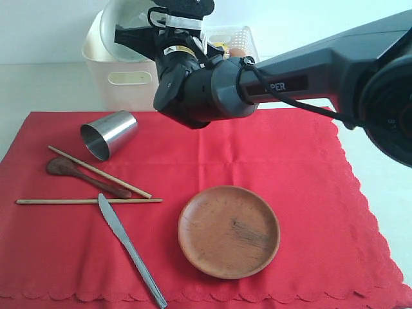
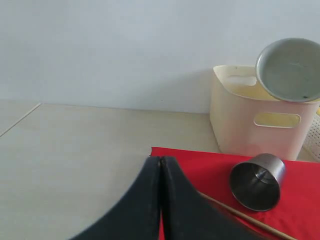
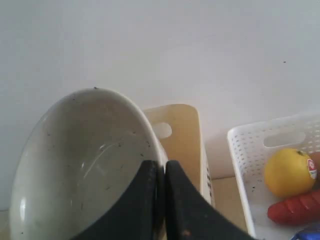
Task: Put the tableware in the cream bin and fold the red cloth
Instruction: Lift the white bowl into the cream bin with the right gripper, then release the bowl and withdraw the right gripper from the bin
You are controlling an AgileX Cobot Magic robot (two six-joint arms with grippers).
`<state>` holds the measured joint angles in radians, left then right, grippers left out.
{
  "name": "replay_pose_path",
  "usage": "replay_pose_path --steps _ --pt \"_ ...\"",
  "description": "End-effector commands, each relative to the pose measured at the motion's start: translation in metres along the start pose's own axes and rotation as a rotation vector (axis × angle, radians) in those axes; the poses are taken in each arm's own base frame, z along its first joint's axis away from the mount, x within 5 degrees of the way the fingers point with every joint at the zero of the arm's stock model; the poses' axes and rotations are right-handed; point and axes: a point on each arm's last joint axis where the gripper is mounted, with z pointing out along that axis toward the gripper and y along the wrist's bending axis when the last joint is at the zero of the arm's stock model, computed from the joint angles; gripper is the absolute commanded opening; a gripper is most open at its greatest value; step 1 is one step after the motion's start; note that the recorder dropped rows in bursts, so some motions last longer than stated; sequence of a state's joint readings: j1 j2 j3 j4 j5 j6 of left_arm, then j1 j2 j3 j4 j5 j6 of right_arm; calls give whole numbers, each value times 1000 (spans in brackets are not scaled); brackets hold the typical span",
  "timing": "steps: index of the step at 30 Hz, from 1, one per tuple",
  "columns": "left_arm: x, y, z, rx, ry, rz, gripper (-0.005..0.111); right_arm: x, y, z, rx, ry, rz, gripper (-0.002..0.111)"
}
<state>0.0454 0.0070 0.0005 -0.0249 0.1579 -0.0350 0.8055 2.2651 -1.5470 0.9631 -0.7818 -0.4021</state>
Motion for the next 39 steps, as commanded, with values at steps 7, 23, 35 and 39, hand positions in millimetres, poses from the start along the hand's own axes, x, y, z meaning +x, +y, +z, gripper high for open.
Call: replay_pose_path --steps 7,23,35,39 --pt "-1 0 -1 -1 -13 0 1 -3 -1 2 11 5 -74 22" --pt "-1 0 -1 -1 -13 0 1 -35 -2 -12 131 92 -250 44" --pt "-1 0 -1 -1 -13 0 1 -83 -4 -41 200 285 -530 0" --pt "-1 0 -1 -1 -13 0 1 -98 -8 -52 193 281 -622 0"
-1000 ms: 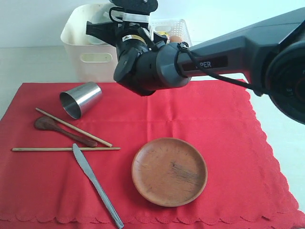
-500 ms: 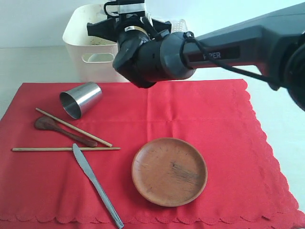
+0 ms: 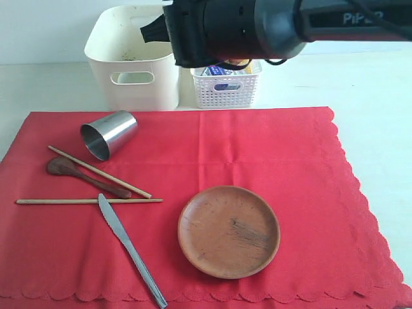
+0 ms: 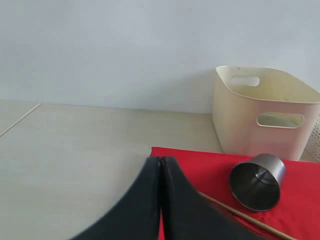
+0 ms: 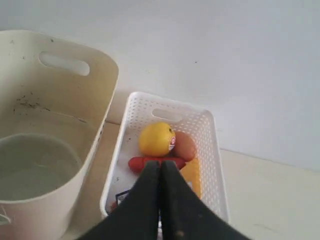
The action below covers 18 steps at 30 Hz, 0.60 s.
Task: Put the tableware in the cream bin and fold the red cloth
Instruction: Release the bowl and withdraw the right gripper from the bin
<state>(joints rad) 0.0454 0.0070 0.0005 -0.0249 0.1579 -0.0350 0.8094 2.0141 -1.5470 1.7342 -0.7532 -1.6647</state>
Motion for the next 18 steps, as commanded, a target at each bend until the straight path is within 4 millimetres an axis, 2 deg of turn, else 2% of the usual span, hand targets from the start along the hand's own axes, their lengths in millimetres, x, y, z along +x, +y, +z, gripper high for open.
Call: replay_pose_path --steps 1,6,9,14,18 --pt "-1 0 -1 -1 -13 0 1 -11 -16 -19 14 -14 -109 0" --pt "-1 0 -1 -1 -13 0 1 -6 -35 -39 8 -2 -177 0" --pt "-1 0 -1 -1 -13 0 1 1 -42 -52 -52 1 -181 0" --pt "-1 0 -1 -1 -13 0 1 16 -42 -69 -372 -9 -115 0" --pt "-1 0 -1 -1 -13 0 1 31 -46 -70 -545 19 -79 0"
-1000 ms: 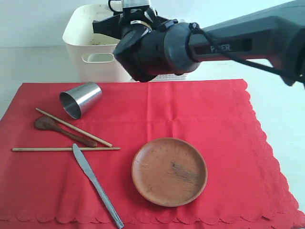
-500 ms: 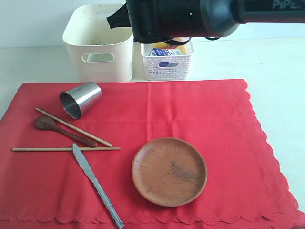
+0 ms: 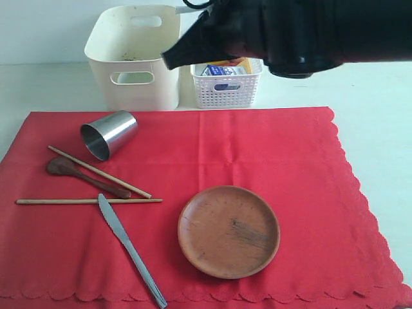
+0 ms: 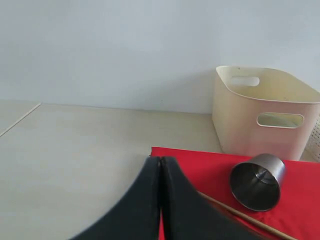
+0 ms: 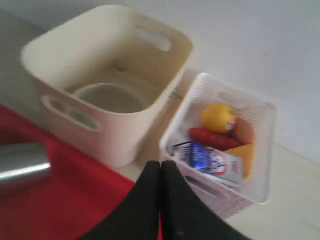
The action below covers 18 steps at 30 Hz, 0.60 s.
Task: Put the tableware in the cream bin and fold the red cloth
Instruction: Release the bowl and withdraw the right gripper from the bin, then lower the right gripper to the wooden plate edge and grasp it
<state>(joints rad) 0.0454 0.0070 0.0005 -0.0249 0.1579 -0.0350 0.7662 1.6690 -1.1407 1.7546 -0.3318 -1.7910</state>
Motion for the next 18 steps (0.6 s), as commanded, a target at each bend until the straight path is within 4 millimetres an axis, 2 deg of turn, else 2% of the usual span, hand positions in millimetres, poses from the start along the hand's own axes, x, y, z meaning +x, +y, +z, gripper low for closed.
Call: replay_pose_path --steps 1,7,11,15,18 --pt "-1 0 -1 -1 -13 0 1 15 -5 -2 -167 8 66 0" --pt "-1 0 -1 -1 -13 0 1 53 -37 6 -131 115 204 0" --pt "-1 0 -1 -1 -13 0 1 81 -51 6 -208 175 264 0" --pt "-1 0 -1 -1 -13 0 1 103 -60 -1 -381 204 346 0" --pt "-1 0 -1 -1 -13 0 1 114 -62 -4 -397 266 374 0"
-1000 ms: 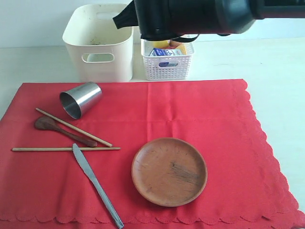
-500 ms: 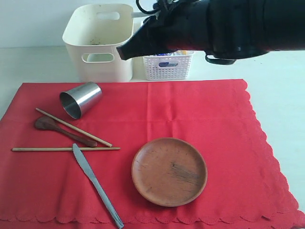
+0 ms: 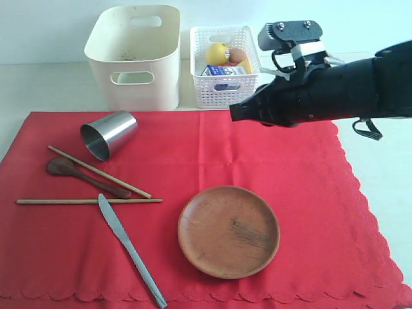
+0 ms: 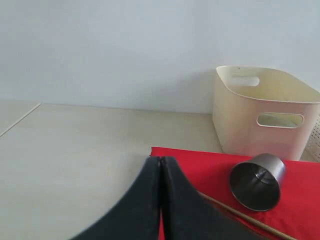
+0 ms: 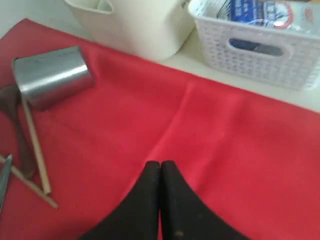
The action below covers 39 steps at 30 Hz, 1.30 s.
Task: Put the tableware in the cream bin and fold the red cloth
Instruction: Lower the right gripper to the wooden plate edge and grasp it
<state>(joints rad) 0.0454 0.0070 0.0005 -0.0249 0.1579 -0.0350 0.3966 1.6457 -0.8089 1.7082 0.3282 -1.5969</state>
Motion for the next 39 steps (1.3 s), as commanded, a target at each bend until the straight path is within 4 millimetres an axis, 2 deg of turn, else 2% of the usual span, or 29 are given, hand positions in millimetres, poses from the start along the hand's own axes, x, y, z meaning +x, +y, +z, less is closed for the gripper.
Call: replay_pose_path --steps 1,3,7,10,13,17,19,23,33,36,39 --pt "-1 0 -1 -1 -13 0 1 14 -5 -4 -38 82 12 0" --pt "-1 0 -1 -1 -13 0 1 28 -6 -5 -32 180 -13 0" --pt "-1 0 -1 -1 -13 0 1 38 -1 -8 -101 289 -81 0" --pt "-1 0 -1 -1 -13 0 1 40 -1 -8 -99 310 -71 0" --pt "-1 0 -1 -1 -13 0 1 37 -6 -7 -24 279 4 4" --pt "-1 0 -1 -1 -13 0 1 39 -9 -5 3 285 32 24" --pt "-1 0 -1 -1 -13 0 1 46 -9 0 -27 329 46 44" --pt "-1 0 -1 -1 -13 0 1 59 -12 11 -56 407 43 58" --pt "-1 0 -1 -1 -13 0 1 85 -18 30 -102 532 42 56" --pt "-1 0 -1 -1 -13 0 1 89 -19 32 -107 545 30 51" --pt "-1 0 -1 -1 -13 0 1 90 -20 33 -104 550 31 41"
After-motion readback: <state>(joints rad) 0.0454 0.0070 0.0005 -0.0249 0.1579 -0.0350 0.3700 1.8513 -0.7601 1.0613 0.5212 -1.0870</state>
